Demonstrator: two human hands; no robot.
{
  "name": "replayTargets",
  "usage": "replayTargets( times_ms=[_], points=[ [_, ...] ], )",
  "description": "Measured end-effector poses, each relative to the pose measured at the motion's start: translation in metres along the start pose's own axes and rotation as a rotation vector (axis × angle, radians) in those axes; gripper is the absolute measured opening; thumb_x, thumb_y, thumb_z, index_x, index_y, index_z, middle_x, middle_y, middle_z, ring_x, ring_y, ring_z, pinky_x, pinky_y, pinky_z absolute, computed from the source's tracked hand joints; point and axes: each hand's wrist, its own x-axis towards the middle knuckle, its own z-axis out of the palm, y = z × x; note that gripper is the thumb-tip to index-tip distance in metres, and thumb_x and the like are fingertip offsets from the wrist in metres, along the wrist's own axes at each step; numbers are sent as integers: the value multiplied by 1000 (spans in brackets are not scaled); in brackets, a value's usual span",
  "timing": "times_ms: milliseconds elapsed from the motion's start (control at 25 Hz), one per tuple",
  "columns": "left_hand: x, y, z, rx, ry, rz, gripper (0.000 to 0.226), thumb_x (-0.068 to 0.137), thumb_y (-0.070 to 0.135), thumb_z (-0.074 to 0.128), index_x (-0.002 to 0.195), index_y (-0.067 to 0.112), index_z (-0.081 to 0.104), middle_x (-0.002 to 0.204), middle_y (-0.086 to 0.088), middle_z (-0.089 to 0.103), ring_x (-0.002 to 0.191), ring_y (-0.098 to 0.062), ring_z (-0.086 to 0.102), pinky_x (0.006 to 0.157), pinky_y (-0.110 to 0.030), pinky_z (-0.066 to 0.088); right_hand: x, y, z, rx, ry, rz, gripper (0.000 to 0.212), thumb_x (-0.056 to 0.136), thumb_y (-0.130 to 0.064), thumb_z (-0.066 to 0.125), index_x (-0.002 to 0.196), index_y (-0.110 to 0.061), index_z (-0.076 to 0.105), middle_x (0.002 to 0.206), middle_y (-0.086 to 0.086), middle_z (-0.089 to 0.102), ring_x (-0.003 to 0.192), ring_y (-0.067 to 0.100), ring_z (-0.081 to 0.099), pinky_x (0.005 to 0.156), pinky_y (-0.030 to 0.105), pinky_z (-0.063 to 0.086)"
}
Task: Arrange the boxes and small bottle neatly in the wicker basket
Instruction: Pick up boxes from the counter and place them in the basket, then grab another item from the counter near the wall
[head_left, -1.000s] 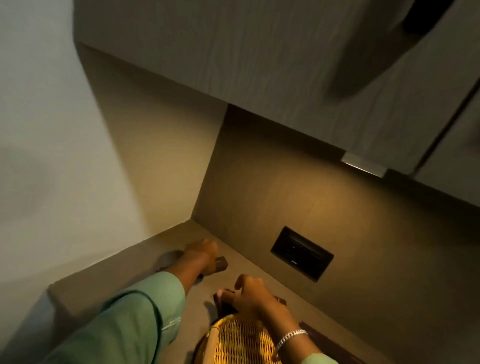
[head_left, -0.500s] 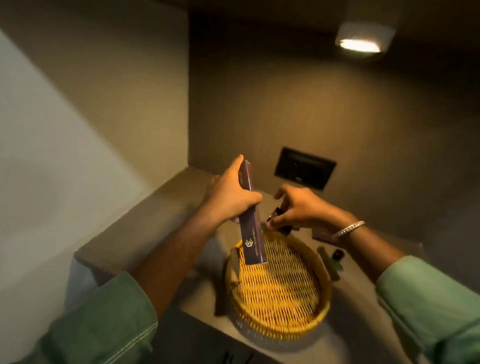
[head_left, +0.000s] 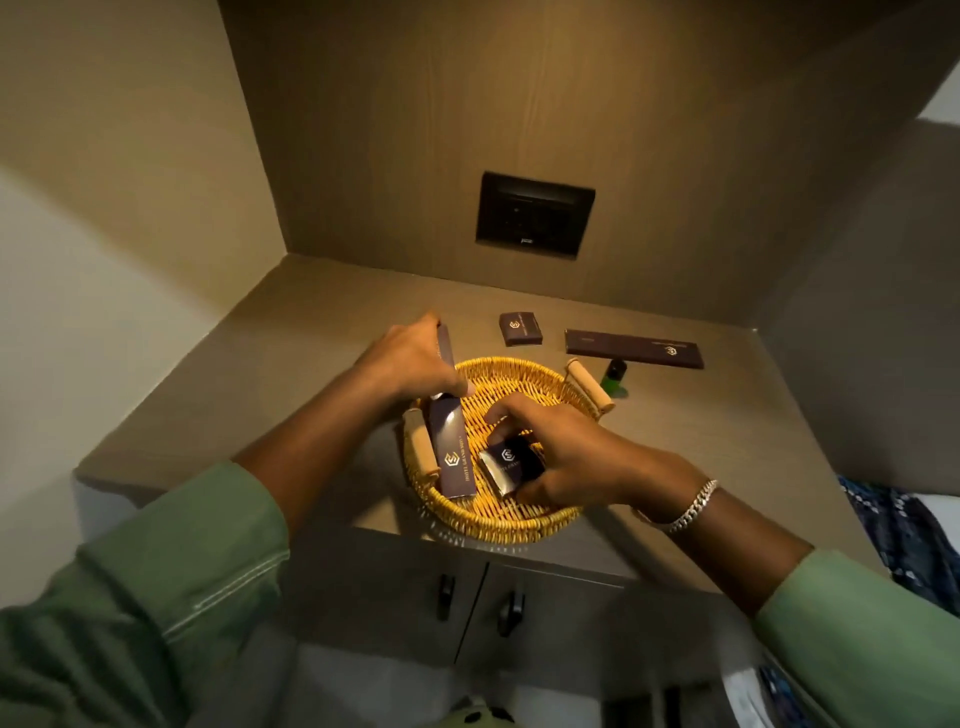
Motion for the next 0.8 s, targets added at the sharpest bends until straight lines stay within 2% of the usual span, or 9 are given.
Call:
replayTargets(
  times_ms=[200, 360, 440, 520, 600, 680, 800],
  points=[
    [-7, -8, -1, 10, -9, 20, 86, 63, 42, 85, 132, 23, 38, 121, -10, 58, 101, -30, 59, 81, -49, 57, -4, -3, 1, -3, -62, 44, 87, 73, -5, 81, 141, -31, 33, 128, -4, 56, 120, 18, 54, 91, 31, 56],
    [-9, -12, -1, -41, -35, 0, 92, 63, 48, 83, 136, 25, 32, 130, -12, 54, 108, -32, 57, 85, -49, 55, -12, -17, -22, -110, -237, 84, 78, 77, -11, 78, 141, -30, 36, 134, -4, 55, 123, 15, 52, 95, 35, 53],
    [-8, -13, 1, 8, 12, -19, 93, 67, 56, 77, 140, 24, 29, 135, -12, 52, 112, -31, 56, 86, -46, 54, -3, -23, -49, -130, -96, 42, 63, 81, -15, 76, 135, -28, 46, 128, -5, 57, 117, 11, 54, 93, 33, 53],
    [-11, -13, 3, -8, 77, -60, 86, 71, 58, 72, 138, 25, 30, 135, -11, 53, 112, -31, 56, 86, -46, 53, 27, -18, -82, -142, 171, -8, 48, 83, -7, 71, 126, -20, 56, 119, 0, 62, 109, 14, 60, 88, 31, 55],
    [-17, -10, 8, -48, 92, -94, 84, 74, 55, 70, 140, 27, 26, 138, -12, 49, 116, -32, 54, 91, -49, 51, 69, 2, -101, -209, 314, 38, 41, 83, -1, 68, 122, -12, 61, 117, 7, 66, 107, 21, 63, 86, 29, 55],
    [-31, -5, 16, -108, 186, -114, 89, 77, 51, 69, 145, 31, 15, 148, -10, 37, 127, -32, 46, 97, -50, 46, 113, 24, -108, -325, 234, 117, 45, 82, -2, 68, 126, -9, 59, 125, 12, 64, 114, 26, 61, 91, 31, 51],
    [-78, 1, 33, -145, 351, -76, 76, 82, 46, 65, 143, 31, 21, 144, 2, 36, 125, -17, 41, 88, -30, 40, 155, 49, -103, -383, 101, 174, 46, 82, -2, 68, 126, -8, 57, 129, 15, 60, 112, 27, 57, 92, 35, 50]
  ],
)
